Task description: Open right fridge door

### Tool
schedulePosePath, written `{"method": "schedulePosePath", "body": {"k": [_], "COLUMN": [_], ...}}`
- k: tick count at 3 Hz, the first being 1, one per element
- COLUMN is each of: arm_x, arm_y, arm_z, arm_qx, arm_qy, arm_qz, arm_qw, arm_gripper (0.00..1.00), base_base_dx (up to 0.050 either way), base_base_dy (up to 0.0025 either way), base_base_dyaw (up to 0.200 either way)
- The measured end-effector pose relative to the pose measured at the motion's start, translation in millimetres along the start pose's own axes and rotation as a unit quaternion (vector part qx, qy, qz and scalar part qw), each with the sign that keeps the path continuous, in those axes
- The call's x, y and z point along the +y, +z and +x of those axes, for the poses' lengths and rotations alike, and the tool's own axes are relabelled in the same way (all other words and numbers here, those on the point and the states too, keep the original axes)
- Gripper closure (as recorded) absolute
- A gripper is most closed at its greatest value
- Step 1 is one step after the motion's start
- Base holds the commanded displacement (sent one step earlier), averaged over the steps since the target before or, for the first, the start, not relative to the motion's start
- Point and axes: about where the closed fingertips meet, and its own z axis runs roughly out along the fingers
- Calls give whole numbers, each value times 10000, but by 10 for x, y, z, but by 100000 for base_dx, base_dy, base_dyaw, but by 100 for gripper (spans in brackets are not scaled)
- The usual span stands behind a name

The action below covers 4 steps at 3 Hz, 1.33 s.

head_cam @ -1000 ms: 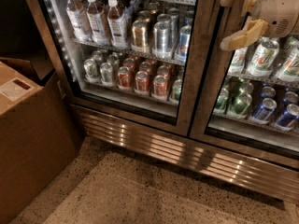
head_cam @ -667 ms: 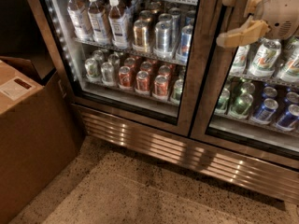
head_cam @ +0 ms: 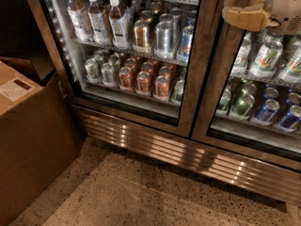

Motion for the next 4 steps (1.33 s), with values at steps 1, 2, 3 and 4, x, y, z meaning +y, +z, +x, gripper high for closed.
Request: {"method": "schedulePosePath", "body": {"k": [1, 2, 3, 4], "arm_x": [-85, -350, -350, -352], "arm_y": [-5, 221, 221, 221], "arm_z": [33, 72, 72, 72], "arm_qx": [0, 0, 0, 0], "arm_qy": [0, 0, 0, 0], "arm_qz": [0, 0, 0, 0], "arm_qw": [10000, 10000, 10000, 10000], "arm_gripper": [100, 100, 100, 81], "base_base_dx": [0, -5061, 0, 0], "base_base_dy": [0, 138, 0, 0], "base_base_dyaw": [0, -982, 0, 0]}}
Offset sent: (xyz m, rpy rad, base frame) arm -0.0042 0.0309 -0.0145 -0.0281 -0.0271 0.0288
